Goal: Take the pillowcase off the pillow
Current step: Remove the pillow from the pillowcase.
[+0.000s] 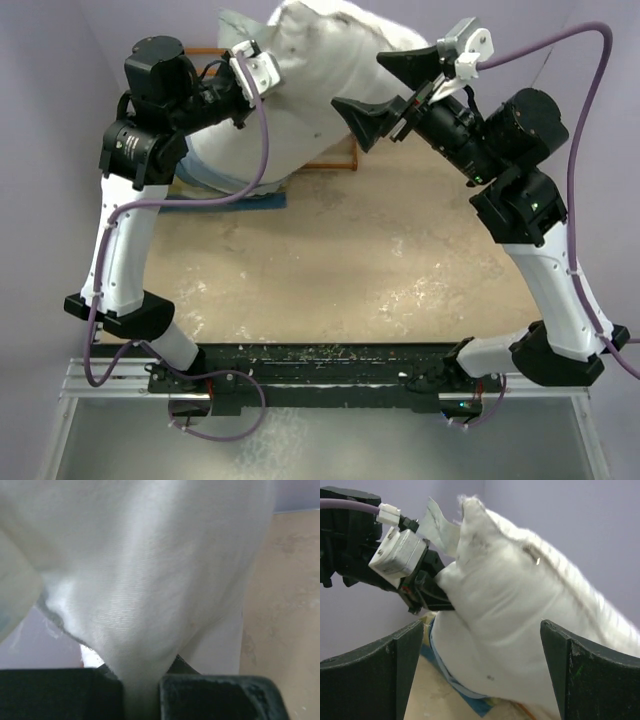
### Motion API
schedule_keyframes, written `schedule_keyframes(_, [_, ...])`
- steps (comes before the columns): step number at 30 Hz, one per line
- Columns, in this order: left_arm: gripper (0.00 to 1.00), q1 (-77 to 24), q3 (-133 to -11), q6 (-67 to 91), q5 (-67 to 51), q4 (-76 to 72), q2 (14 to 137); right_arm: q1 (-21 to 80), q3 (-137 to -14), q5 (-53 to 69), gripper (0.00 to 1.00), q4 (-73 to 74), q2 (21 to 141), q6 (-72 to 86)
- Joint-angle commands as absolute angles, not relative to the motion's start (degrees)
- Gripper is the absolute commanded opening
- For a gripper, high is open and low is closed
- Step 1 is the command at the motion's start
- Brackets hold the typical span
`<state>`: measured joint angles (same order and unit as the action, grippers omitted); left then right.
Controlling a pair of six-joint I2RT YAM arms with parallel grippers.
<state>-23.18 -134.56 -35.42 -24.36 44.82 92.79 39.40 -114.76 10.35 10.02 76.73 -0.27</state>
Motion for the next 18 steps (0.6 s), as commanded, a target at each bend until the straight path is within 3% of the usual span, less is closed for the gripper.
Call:
schedule_keyframes(1, [0.0, -23.9, -138.4, -39.5, -37.4, 45.1, 91.8, 38.5, -120.6, 13.3, 1.0, 13.4, 78.1, -4.8])
schedule_keyframes(8, [0.0, -24.8, -132.3, -40.9, -36.0, 47.6, 90.9, 32.1, -122.3, 29.0, 1.0, 22.8, 81.7, -6.1])
schedule_keyframes(13, [0.0, -25.7, -129.8, -41.1, -34.0, 47.3, 90.8, 30.1, -109.6, 49.6, 1.0, 16.3, 80.5, 3.0])
schedule_keyframes(18, [0.0, -27.6, -128.4, -41.1, -31.4, 47.0, 90.7, 30.1, -106.6, 49.0, 1.0, 13.3, 82.1, 6.4])
